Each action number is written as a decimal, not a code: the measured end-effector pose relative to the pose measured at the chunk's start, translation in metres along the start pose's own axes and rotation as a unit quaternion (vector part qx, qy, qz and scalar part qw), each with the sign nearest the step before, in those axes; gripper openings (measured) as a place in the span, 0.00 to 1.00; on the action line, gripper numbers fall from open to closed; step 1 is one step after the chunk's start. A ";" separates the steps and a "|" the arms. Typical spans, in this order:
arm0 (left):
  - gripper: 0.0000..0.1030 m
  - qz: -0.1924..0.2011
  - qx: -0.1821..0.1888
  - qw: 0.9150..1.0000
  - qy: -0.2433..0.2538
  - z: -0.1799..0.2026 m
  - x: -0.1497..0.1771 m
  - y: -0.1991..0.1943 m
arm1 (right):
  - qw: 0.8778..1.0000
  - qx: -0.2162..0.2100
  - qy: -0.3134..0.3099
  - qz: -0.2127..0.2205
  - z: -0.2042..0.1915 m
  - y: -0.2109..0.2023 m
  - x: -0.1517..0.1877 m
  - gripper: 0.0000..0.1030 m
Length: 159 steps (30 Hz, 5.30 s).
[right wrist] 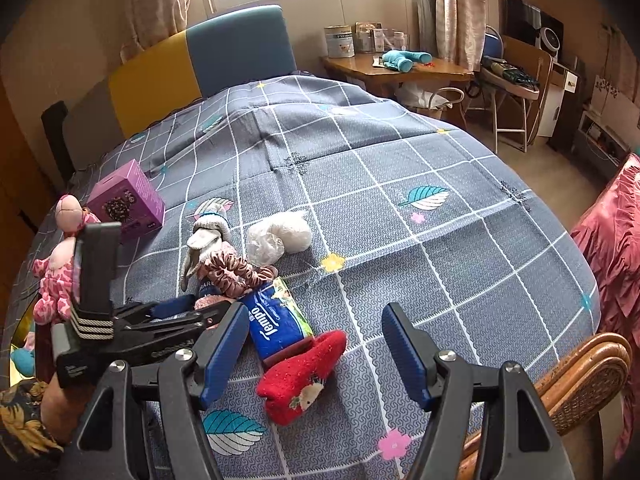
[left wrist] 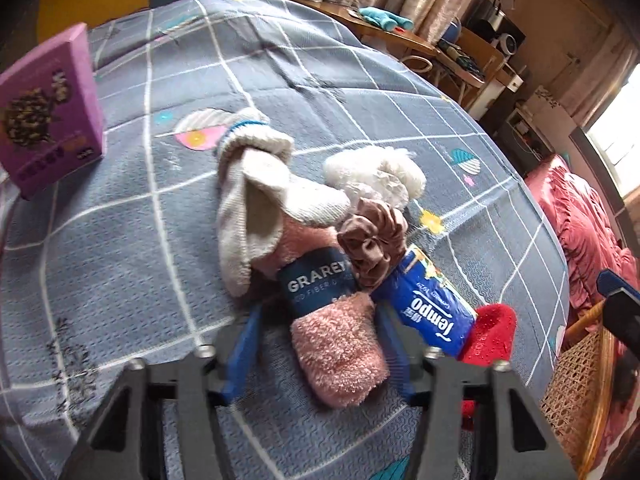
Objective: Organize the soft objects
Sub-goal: 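Grasp the pink GRAREX towel with the left tool while the right tool grasps the white plastic bag, then carry the pink towel into the gold tray and open the left tool while the right holds the bag, then carry the white plastic bag into the gold tray and open the right tool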
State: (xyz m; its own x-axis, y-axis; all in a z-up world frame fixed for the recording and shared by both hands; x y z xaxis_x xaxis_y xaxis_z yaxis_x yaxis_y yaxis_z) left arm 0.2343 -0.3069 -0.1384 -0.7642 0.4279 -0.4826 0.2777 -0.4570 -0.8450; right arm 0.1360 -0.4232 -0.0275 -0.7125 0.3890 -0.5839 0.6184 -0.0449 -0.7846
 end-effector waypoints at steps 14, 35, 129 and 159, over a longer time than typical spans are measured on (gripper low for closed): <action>0.29 0.021 0.018 1.000 0.008 -0.030 0.048 -0.058 | 0.998 -0.049 -0.015 -0.044 -0.035 0.037 -0.024 0.68; 0.46 0.023 0.013 0.998 -0.055 -0.079 0.090 -0.078 | 0.993 0.014 0.063 -0.100 -0.039 0.176 -0.047 0.48; 0.60 0.181 -0.356 0.877 -0.268 -0.272 0.279 -0.372 | 0.982 0.100 -0.141 -0.071 -0.069 0.177 -0.023 0.23; 0.60 0.186 -0.356 0.861 -0.312 -0.294 0.319 -0.388 | 0.880 -0.248 -0.402 -0.050 -0.391 -0.002 0.127 0.21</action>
State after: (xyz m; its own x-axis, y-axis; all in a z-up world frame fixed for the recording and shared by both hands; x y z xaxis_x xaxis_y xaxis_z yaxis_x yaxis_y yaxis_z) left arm 0.0538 0.2367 -0.0324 -0.6470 -0.2478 -0.7211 0.6883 0.2170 -0.6922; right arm 0.1739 -0.0137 -0.0188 -0.6528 -0.4183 -0.6316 0.4652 0.4367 -0.7700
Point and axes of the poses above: each gripper's, at about its wrist camera, not at the fingertips, and y roughly the way its jaws point, z to its right, x to its underside, the point moved 7 cm from there along y, roughly the way its jaws point, and after that the axes turned 7 degrees about y, right-handed, at the moved point
